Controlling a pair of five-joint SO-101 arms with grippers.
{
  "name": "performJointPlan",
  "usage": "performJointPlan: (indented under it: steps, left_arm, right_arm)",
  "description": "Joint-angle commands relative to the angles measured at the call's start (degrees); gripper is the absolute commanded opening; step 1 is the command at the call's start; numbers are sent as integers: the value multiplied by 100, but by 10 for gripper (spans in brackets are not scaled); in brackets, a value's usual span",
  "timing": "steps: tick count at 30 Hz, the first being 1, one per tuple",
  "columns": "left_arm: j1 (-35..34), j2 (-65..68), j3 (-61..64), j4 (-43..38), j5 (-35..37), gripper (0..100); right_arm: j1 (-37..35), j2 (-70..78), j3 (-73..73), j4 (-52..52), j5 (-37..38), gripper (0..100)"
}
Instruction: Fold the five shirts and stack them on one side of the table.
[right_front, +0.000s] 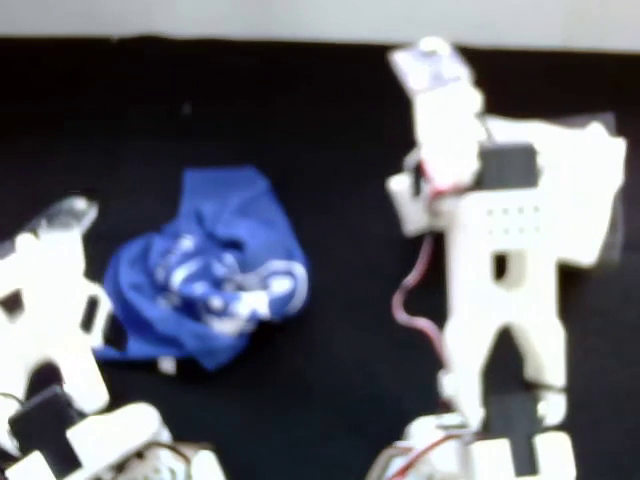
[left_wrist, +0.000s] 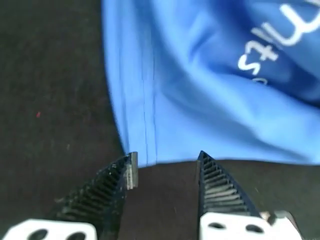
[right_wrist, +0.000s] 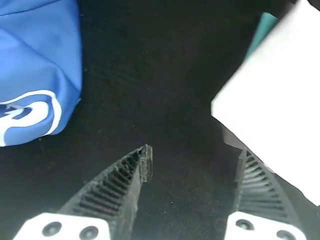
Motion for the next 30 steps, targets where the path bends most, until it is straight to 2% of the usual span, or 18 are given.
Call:
performJointPlan:
  steps: [1,3,6,8,11,18,23,26,30]
  left_arm:
    - [277,-180,303,-316,-70,196]
    - [497,-180,418,-580,-35,196]
    - [716,-31,259,-1187,466,196]
    - [787,400,-163,-1442,677,196]
    - [752,1525,-1367,-1389,1011,196]
    - [22,3969,-5191,765,1521,193]
    - [-611,5042,-7222,1679,1503,195]
    - [-875,5534,-8066,2084,1266,194]
    - [-1051,5947,-8848,2655,1231,194]
  right_arm:
    - [-497,22,-13,-84,-70,266]
    - [-910,127,101,-101,-185,266]
    - [-1473,497,470,-444,-615,266]
    - [-1807,848,637,-787,-677,266]
    - [-2202,1402,488,-1103,-695,266]
    - [-3169,2712,-681,-1191,-721,266]
    - [-3345,4092,-1218,-1569,-949,266]
    - [-2985,5033,-1552,-1798,-958,266]
    - [-1982,5974,-2695,-1851,-958,266]
